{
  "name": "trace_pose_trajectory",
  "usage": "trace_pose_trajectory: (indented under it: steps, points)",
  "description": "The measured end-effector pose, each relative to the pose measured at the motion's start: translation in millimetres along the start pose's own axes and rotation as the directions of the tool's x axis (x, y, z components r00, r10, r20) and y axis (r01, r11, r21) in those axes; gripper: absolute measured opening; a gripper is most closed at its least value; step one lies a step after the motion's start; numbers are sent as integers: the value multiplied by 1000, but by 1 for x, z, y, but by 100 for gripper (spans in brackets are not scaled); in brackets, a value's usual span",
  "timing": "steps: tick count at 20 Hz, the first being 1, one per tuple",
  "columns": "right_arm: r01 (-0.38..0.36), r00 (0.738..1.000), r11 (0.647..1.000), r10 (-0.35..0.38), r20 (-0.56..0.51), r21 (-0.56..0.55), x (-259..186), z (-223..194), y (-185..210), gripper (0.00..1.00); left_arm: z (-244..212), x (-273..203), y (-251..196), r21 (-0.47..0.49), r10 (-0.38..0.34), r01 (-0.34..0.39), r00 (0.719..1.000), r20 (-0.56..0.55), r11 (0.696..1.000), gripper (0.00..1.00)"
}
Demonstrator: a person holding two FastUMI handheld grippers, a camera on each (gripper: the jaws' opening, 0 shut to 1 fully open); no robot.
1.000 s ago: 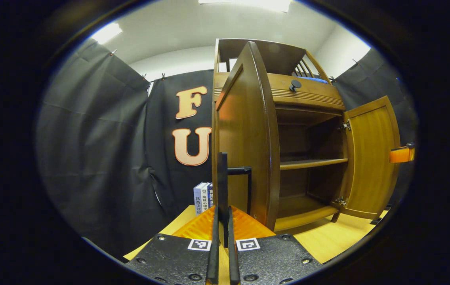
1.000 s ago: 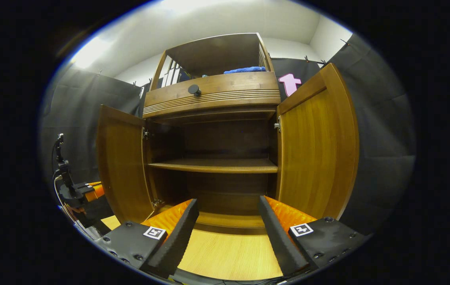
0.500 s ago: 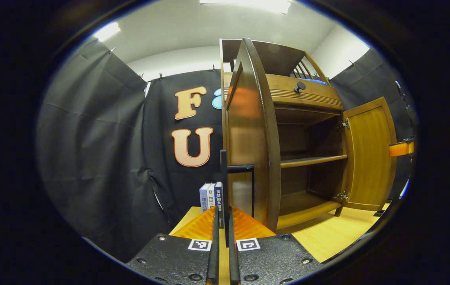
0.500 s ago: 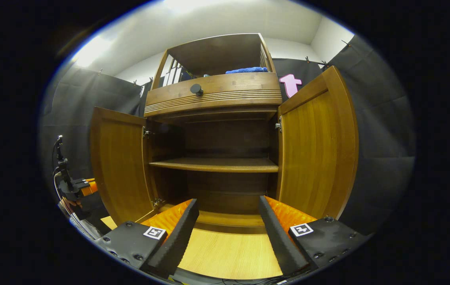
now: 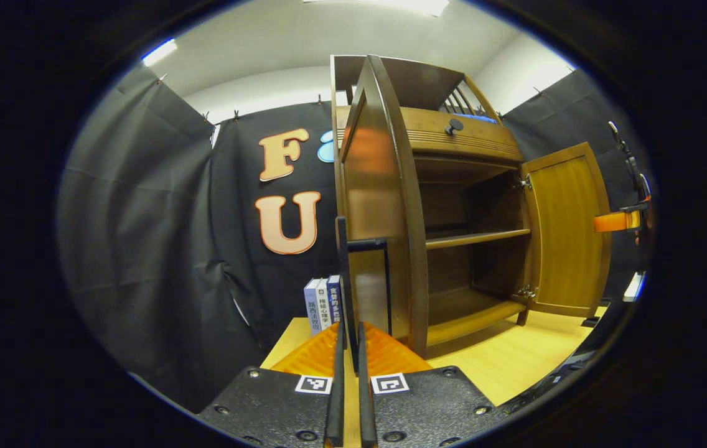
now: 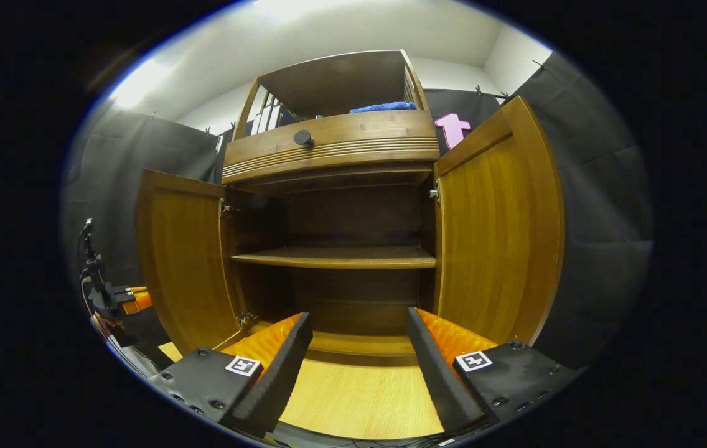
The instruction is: Open the right door of the double-door shoe cabinet with the right hand, and open the left door with the left hand.
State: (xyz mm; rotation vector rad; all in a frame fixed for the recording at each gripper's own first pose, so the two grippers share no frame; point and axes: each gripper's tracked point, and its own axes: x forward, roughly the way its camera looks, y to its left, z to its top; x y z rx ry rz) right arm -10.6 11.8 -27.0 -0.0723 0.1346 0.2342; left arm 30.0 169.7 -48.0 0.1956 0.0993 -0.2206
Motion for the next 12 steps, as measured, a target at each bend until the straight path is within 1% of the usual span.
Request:
trace_pose_trajectory:
  steps: [1, 2, 5, 6, 7, 8, 9, 11, 12]
  points:
    - [-6, 1000, 1000, 6, 0, 4, 2, 0, 2, 98, 0, -5, -1, -8, 14, -14, 1000, -3, 1000, 9]
    - [-12, 1000, 1000, 12, 2, 8, 4, -1, 4, 98, 2, -12, -1, -10, 29, -29, 1000, 0, 1000, 12]
    - [-26, 1000, 1000, 26, 6, 14, 6, -2, 8, 98, 15, -28, -8, 5, 55, -55, 998, 13, 998, 7]
    - [-27, 1000, 999, 27, 8, 17, 7, -2, 7, 98, 20, -34, -12, 5, 60, -60, 998, 20, 998, 7]
    - [-29, 1000, 999, 29, 9, 22, 7, -2, 7, 98, 25, -37, -17, -3, 58, -58, 998, 27, 998, 10]
    - [-28, 1000, 999, 28, 13, 28, 7, -2, 5, 98, 31, -40, -25, -15, 59, -59, 998, 34, 998, 7]
    - [-25, 1000, 999, 24, 15, 35, 8, -3, 3, 98, 39, -42, -32, -30, 60, -58, 997, 44, 998, 10]
    - [-19, 1000, 998, 18, 17, 52, 9, -4, 0, 98, 53, -42, -52, -62, 44, -39, 997, 71, 997, 10]
    - [-17, 1000, 998, 16, 18, 59, 9, -4, -2, 98, 58, -39, -65, -78, 30, -23, 996, 81, 997, 7]
